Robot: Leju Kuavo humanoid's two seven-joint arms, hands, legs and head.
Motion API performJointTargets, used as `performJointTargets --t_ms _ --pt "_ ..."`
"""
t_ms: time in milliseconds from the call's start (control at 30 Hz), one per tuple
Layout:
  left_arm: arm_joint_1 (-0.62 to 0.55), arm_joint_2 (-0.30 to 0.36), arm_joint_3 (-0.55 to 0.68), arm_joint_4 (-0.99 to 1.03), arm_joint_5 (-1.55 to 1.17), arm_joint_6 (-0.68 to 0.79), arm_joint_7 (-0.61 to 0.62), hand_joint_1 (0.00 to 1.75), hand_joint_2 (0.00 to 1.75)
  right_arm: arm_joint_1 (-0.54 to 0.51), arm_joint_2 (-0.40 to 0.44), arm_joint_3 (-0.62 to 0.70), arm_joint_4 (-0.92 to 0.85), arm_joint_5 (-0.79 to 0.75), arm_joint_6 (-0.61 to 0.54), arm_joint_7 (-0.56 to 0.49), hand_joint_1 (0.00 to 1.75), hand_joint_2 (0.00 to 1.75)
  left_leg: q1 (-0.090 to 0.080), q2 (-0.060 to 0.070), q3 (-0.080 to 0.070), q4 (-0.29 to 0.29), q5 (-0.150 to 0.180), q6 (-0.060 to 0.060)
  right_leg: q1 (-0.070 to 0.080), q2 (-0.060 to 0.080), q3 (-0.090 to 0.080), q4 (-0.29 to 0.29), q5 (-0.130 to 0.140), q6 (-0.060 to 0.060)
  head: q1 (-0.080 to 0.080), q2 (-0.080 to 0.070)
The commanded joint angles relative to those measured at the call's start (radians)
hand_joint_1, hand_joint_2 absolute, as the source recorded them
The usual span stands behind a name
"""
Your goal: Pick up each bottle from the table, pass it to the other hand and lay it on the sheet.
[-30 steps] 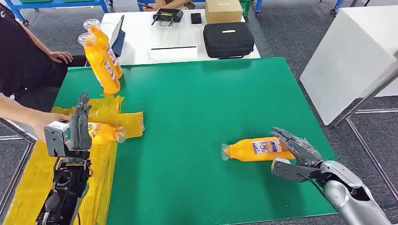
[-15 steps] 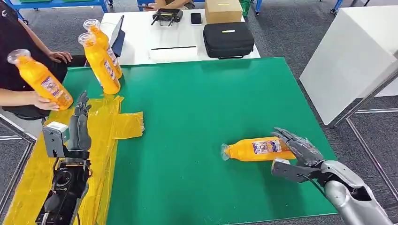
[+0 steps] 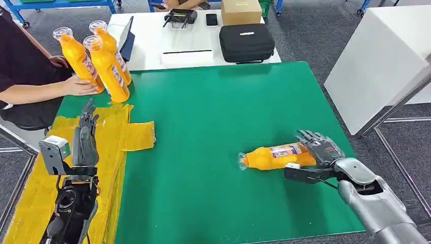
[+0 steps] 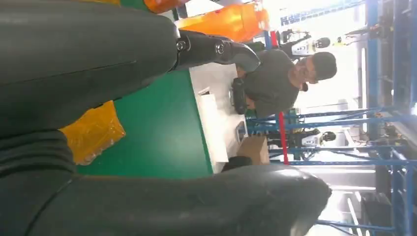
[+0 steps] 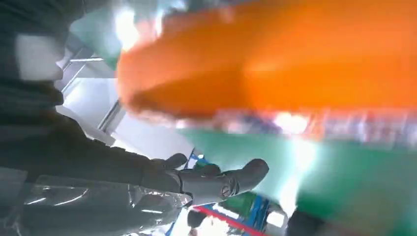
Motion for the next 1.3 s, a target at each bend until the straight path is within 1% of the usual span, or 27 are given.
performJointTargets --t_ms 33,67,167,200,233,267,333,367,433,533,567,600,633,667,733,767,800,867,933,967,1033,1067,1100,1200,1233,1267,1300 --pt "-0.043 -0.01 -0.024 0.029 0.017 -0.006 0.007 0.0 0.0 -0.194 0.105 0.22 0.345 0.033 -0.006 0.004 0.0 1.75 0.002 0.004 0.004 0.0 -0.002 -0.002 0.002 0.003 0.004 -0.002 0.0 -0.002 0.0 0.0" --pt "-0.05 -0.013 -0.028 0.031 0.021 -0.007 0.008 0.0 0.0 -0.21 0.124 0.24 0.387 0.042 -0.014 0.006 0.0 1.75 0.003 0.005 0.006 0.0 -0.003 -0.003 0.003 0.003 0.005 -0.002 -0.001 -0.003 0.0 0.0" --pt "-0.063 -0.018 -0.035 0.034 0.028 -0.01 0.012 0.0 0.0 -0.214 0.167 0.256 0.439 0.041 -0.022 0.01 0.0 1.75 0.004 0.005 0.006 0.0 -0.003 -0.004 0.004 0.004 0.006 -0.002 0.0 -0.003 0.0 0.0" --pt "-0.074 -0.019 -0.041 0.04 0.031 -0.01 0.013 0.0 0.0 -0.234 0.189 0.283 0.49 0.049 -0.005 -0.001 0.0 1.75 0.003 0.004 0.004 0.0 -0.002 -0.003 0.003 0.002 0.004 -0.002 0.0 -0.002 0.0 0.0" --pt "-0.083 -0.017 -0.046 0.044 0.034 -0.009 0.013 0.0 0.0 -0.261 0.211 0.307 0.545 0.047 0.015 -0.02 0.0 1.75 0.004 0.006 0.008 0.0 -0.002 -0.004 0.004 0.004 0.006 -0.003 0.0 -0.003 0.0 0.0" --pt "-0.093 -0.015 -0.052 0.048 0.038 -0.008 0.013 0.0 0.0 -0.281 0.228 0.324 0.58 0.039 0.031 -0.034 0.0 1.75 0.003 0.009 0.007 0.0 -0.002 -0.003 0.004 0.007 0.005 -0.003 0.001 -0.002 0.0 0.0" --pt "-0.098 -0.014 -0.052 0.05 0.04 -0.007 0.013 0.0 0.0 -0.293 0.24 0.329 0.6 0.036 0.033 -0.036 0.0 1.75 0.003 0.01 0.009 0.0 -0.003 -0.004 0.003 0.01 0.007 -0.003 0.001 -0.003 0.0 0.0" --pt "-0.1 -0.013 -0.054 0.053 0.04 -0.007 0.013 0.0 0.0 -0.3 0.243 0.335 0.612 0.035 0.043 -0.046 0.0 1.75 0.005 0.014 0.012 0.0 -0.004 -0.005 0.005 0.013 0.009 -0.004 0.002 -0.004 0.0 0.0" --pt "-0.13 -0.011 -0.065 0.075 0.052 -0.006 0.015 0.0 0.0 -0.327 0.269 0.37 0.669 0.013 0.081 -0.075 0.0 1.75 0.005 0.016 0.016 -0.001 -0.006 -0.006 0.006 0.016 0.012 -0.005 0.002 -0.004 0.0 0.0" --pt "-0.171 -0.016 -0.071 0.111 0.064 -0.003 0.02 0.0 0.0 -0.33 0.275 0.398 0.696 0.003 0.09 -0.076 0.0 1.75 0.006 0.022 0.025 0.0 -0.009 -0.003 0.006 0.022 0.02 -0.005 0.002 -0.003 0.0 0.0" --pt "-0.184 -0.019 -0.072 0.126 0.072 -0.003 0.022 0.0 0.0 -0.332 0.276 0.402 0.709 -0.005 0.095 -0.072 0.0 1.75 0.007 0.022 0.024 0.0 -0.008 -0.004 0.007 0.022 0.02 -0.006 0.003 -0.004 0.0 0.0" --pt "-0.191 -0.018 -0.073 0.132 0.077 -0.003 0.024 0.0 0.0 -0.331 0.274 0.404 0.716 -0.01 0.098 -0.069 0.02 1.75 0.006 0.024 0.027 0.0 -0.009 -0.005 0.007 0.024 0.021 -0.006 0.003 -0.004 0.0 0.0" --pt "-0.193 -0.018 -0.074 0.137 0.079 -0.003 0.024 0.0 0.0 -0.328 0.272 0.403 0.72 -0.015 0.099 -0.068 1.75 1.75 0.007 0.023 0.025 -0.001 -0.008 -0.006 0.009 0.022 0.02 -0.007 0.004 -0.005 0.001 0.0" --pt "-0.191 -0.018 -0.071 0.139 0.083 -0.002 0.022 0.0 0.0 -0.32 0.268 0.401 0.723 -0.021 0.098 -0.068 1.75 1.75 0.006 0.023 0.029 -0.001 -0.009 -0.005 0.009 0.024 0.024 -0.007 0.003 -0.005 0.0 0.0" --pt "-0.171 -0.013 -0.069 0.132 0.089 -0.001 0.018 0.0 0.0 -0.293 0.249 0.395 0.707 -0.036 0.085 -0.069 1.75 1.75 0.008 0.023 0.029 -0.001 -0.008 -0.005 0.01 0.023 0.024 -0.008 0.004 -0.006 0.0 0.0" --pt "-0.166 -0.01 -0.07 0.131 0.089 -0.002 0.016 0.0 0.0 -0.282 0.239 0.394 0.7 -0.042 0.08 -0.071 1.75 1.75 0.008 0.025 0.033 -0.001 -0.009 -0.005 0.01 0.025 0.028 -0.008 0.004 -0.005 0.0 0.0" --pt "-0.163 -0.008 -0.072 0.133 0.089 -0.002 0.013 0.0 0.0 -0.274 0.227 0.393 0.691 -0.047 0.076 -0.072 1.75 1.75 0.009 0.022 0.03 -0.002 -0.008 -0.006 0.011 0.021 0.027 -0.01 0.005 -0.006 0.001 0.0" --pt "-0.162 -0.007 -0.072 0.133 0.092 -0.003 0.01 0.0 0.0 -0.268 0.213 0.395 0.681 -0.054 0.077 -0.074 1.75 1.75 0.012 0.027 0.034 0.001 -0.011 -0.009 0.013 0.028 0.031 -0.01 0.005 -0.005 0.001 0.0" --pt "-0.162 -0.007 -0.073 0.133 0.092 -0.003 0.01 0.0 0.0 -0.268 0.212 0.395 0.681 -0.054 0.077 -0.074 1.75 1.75 0.011 0.03 0.04 0.003 -0.017 -0.007 0.013 0.03 0.034 -0.007 0.0 -0.004 0.0 0.0" --pt "-0.163 -0.007 -0.073 0.133 0.092 -0.003 0.01 0.0 0.0 -0.269 0.212 0.395 0.68 -0.055 0.077 -0.075 1.75 1.75 0.012 0.027 0.033 0.003 -0.016 -0.007 0.014 0.027 0.029 -0.008 0.002 -0.004 0.0 0.0" --pt "-0.165 -0.007 -0.074 0.134 0.092 -0.003 0.01 0.0 0.0 -0.27 0.214 0.396 0.678 -0.055 0.078 -0.075 1.75 1.75 0.012 0.029 0.039 0.002 -0.017 -0.007 0.014 0.029 0.034 -0.009 0.0 -0.003 0.0 0.0" --pt "-0.165 -0.007 -0.074 0.134 0.092 -0.003 0.01 0.0 0.0 -0.27 0.214 0.396 0.678 -0.055 0.078 -0.075 1.75 1.75 0.013 0.026 0.036 0.001 -0.015 -0.007 0.015 0.027 0.032 -0.011 0.002 -0.003 0.0 0.0" --pt "-0.165 -0.007 -0.074 0.134 0.092 -0.003 0.01 0.0 0.0 -0.27 0.214 0.396 0.678 -0.055 0.078 -0.075 1.75 1.75 0.012 0.027 0.037 0.002 -0.013 -0.006 0.014 0.027 0.034 -0.01 0.002 -0.004 0.0 0.0" --pt "-0.165 -0.007 -0.074 0.134 0.092 -0.003 0.01 0.0 0.0 -0.27 0.214 0.396 0.678 -0.055 0.078 -0.075 1.75 1.75 0.012 0.029 0.044 0.001 -0.016 -0.005 0.014 0.031 0.039 -0.009 0.0 -0.003 0.0 0.0" --pt "-0.165 -0.007 -0.074 0.134 0.092 -0.003 0.01 0.0 0.0 -0.27 0.214 0.396 0.678 -0.055 0.078 -0.075 1.75 1.75 0.013 0.027 0.039 0.0 -0.014 -0.006 0.015 0.027 0.036 -0.011 0.002 -0.004 0.0 0.0" --pt "-0.165 -0.007 -0.074 0.134 0.092 -0.003 0.01 0.0 0.0 -0.27 0.214 0.396 0.678 -0.055 0.078 -0.075 1.75 1.75 0.013 0.027 0.041 0.0 -0.015 -0.006 0.015 0.028 0.037 -0.011 0.001 -0.004 0.0 0.0" --pt "-0.164 -0.007 -0.074 0.134 0.092 -0.003 0.01 0.0 0.0 -0.271 0.214 0.396 0.678 -0.057 0.079 -0.074 1.75 1.75 0.013 0.026 0.039 -0.001 -0.014 -0.007 0.015 0.026 0.036 -0.013 0.002 -0.004 0.0 0.0"
